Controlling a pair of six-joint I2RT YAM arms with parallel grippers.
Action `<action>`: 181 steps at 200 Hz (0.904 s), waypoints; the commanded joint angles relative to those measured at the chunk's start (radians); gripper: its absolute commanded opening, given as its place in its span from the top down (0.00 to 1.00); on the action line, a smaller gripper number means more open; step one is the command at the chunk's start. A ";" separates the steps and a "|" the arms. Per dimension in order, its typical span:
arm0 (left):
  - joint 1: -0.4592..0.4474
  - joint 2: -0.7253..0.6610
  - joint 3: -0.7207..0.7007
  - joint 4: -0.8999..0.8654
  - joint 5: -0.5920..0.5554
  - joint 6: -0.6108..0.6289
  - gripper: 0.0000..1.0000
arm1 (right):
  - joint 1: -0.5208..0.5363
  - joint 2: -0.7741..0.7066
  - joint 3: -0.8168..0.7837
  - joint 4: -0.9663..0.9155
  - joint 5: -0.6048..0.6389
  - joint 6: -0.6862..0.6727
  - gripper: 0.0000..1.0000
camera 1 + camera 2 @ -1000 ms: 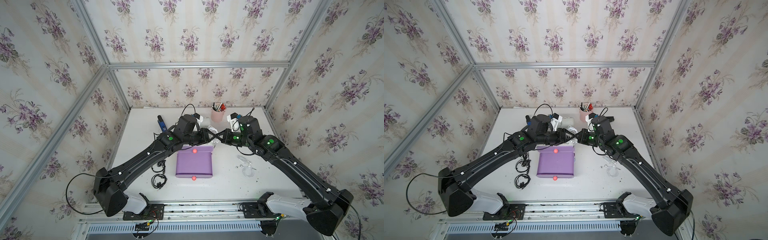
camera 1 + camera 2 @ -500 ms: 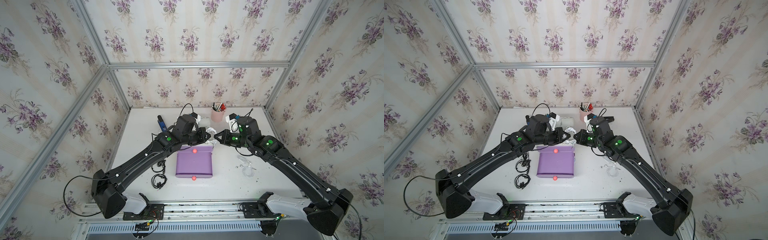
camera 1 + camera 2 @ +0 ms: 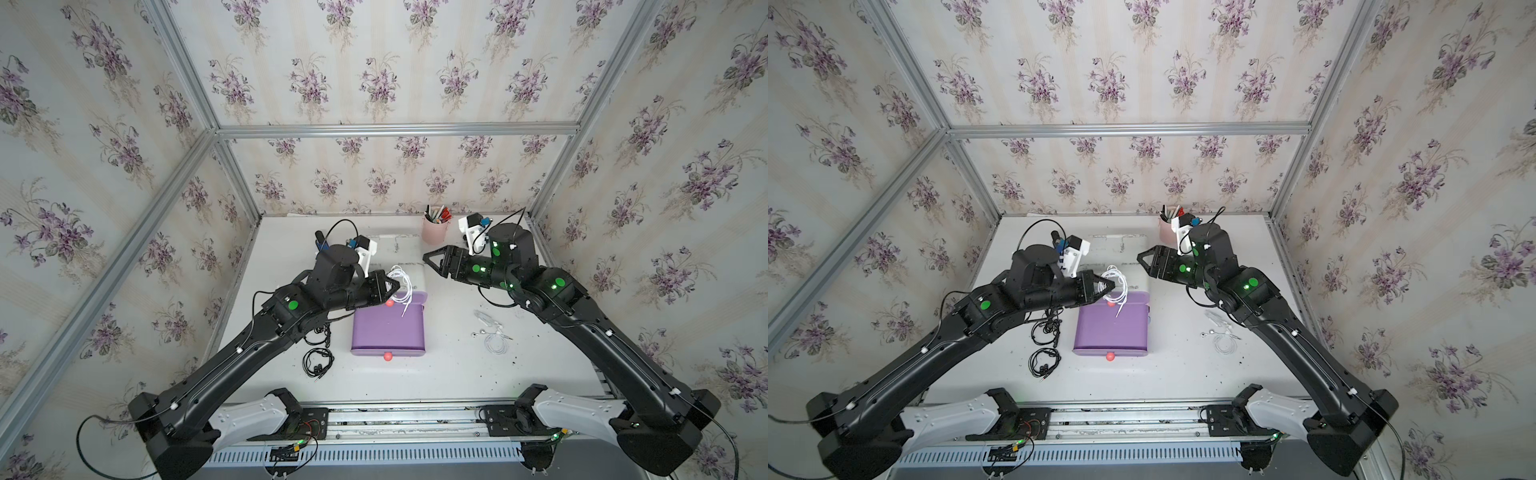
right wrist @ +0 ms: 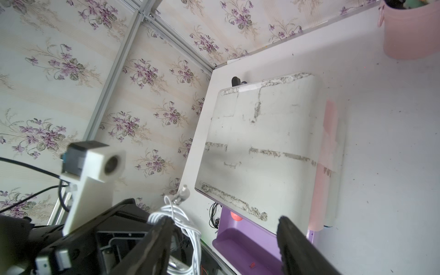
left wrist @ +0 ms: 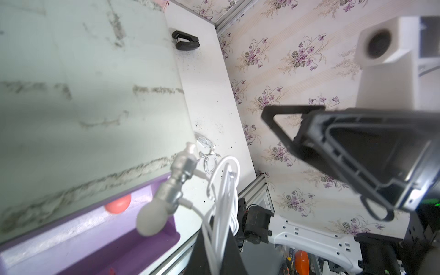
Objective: Place the wired earphones into the drawer by color
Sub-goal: Place the wired earphones in the drawer.
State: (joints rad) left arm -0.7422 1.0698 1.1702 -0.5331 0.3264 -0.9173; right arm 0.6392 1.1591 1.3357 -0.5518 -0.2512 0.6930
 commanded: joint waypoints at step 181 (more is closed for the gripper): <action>-0.078 -0.240 -0.494 0.155 -0.150 -0.327 1.00 | -0.285 -0.171 -0.197 -0.190 -0.001 -0.077 0.26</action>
State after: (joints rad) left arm -0.8230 0.8082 0.6800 -0.4576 0.2222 -1.2121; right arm 0.3721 0.9977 1.1660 -0.7136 -0.2485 0.6460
